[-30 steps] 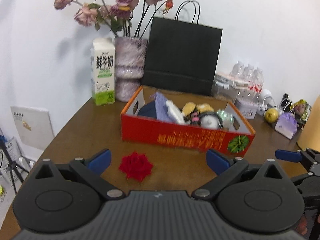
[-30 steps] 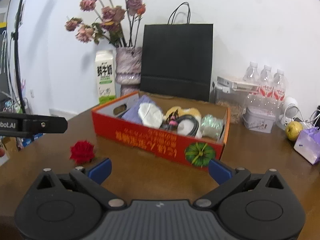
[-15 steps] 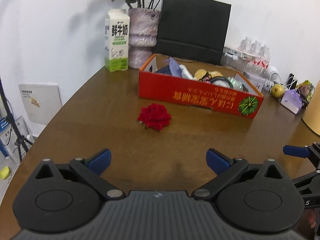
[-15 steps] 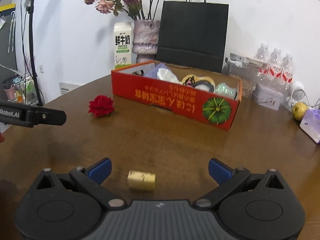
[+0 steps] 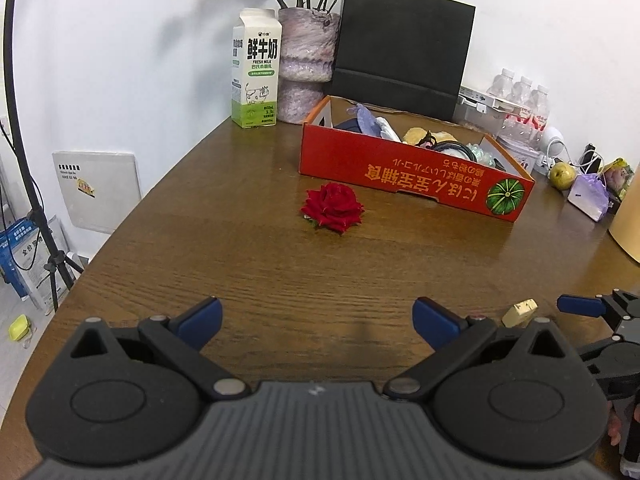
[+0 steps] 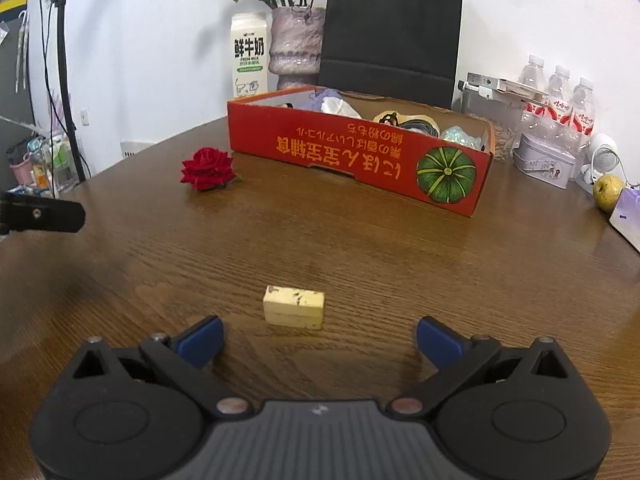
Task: Organize objects
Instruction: 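Grasp the yellow block with the right gripper while the left grasps the red rose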
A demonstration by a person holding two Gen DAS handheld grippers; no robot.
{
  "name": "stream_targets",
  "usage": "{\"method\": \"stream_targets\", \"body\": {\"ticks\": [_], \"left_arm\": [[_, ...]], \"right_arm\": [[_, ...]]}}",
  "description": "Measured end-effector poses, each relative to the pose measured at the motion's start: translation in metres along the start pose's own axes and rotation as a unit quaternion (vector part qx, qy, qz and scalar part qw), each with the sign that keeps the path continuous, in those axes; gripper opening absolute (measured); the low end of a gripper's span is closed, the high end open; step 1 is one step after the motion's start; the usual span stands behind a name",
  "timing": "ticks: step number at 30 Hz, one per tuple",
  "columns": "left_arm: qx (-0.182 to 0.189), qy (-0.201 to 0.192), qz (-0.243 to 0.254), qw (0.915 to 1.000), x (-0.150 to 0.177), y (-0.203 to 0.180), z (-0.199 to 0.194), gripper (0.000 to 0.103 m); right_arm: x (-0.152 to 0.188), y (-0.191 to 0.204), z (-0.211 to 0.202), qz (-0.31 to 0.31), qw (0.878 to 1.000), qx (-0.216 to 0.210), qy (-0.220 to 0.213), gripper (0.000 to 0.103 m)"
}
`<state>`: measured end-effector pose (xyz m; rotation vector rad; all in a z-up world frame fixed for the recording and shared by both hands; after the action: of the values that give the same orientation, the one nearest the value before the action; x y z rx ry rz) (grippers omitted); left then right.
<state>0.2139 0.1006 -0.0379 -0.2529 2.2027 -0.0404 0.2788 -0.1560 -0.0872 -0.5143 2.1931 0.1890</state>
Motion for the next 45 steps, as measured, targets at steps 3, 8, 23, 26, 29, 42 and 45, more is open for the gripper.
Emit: {"method": "stream_targets", "body": {"ticks": [3,8,23,26,29,42,45], "left_arm": [[0.002,0.001,0.000,1.0000,0.001,-0.002,-0.001,0.103],[0.007,0.002,0.002,1.0000,0.003,-0.004,-0.004,0.103],[0.007,0.007,-0.002,0.9999,0.003,-0.003,0.001,0.103],[0.007,0.008,0.000,0.9999,0.001,-0.004,0.004,0.103],[0.007,0.013,0.005,0.9999,-0.004,-0.006,0.010,0.103],[-0.020,0.017,0.019,0.9995,-0.052,-0.025,0.067,0.103],[-0.036,0.020,0.015,0.9990,-0.066,-0.028,0.091,0.103]], "right_arm": [[0.000,0.002,-0.001,-0.002,1.000,0.000,-0.003,0.097],[-0.002,0.005,-0.001,0.001,1.000,0.001,-0.008,0.073],[-0.007,0.014,-0.002,-0.012,1.000,-0.012,-0.020,0.030],[-0.009,0.014,-0.002,-0.014,1.000,-0.011,-0.022,0.030],[-0.015,0.012,-0.001,-0.016,0.999,-0.007,-0.028,0.030],[-0.055,-0.013,0.015,-0.017,0.998,0.012,-0.057,0.030],[-0.063,-0.020,0.020,-0.011,0.998,0.018,-0.066,0.030]]}}
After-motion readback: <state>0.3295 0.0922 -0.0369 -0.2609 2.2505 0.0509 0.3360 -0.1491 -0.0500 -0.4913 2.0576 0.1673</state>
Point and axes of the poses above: each gripper's, at about its wrist camera, not at the fingertips, and z roughly the way its jaws point, y to its left, x to its underside, the point moved 2 cm from there along z, roughly the way its jaws point, and after that the axes turned 1 degree about -z, right-handed, at the moved point
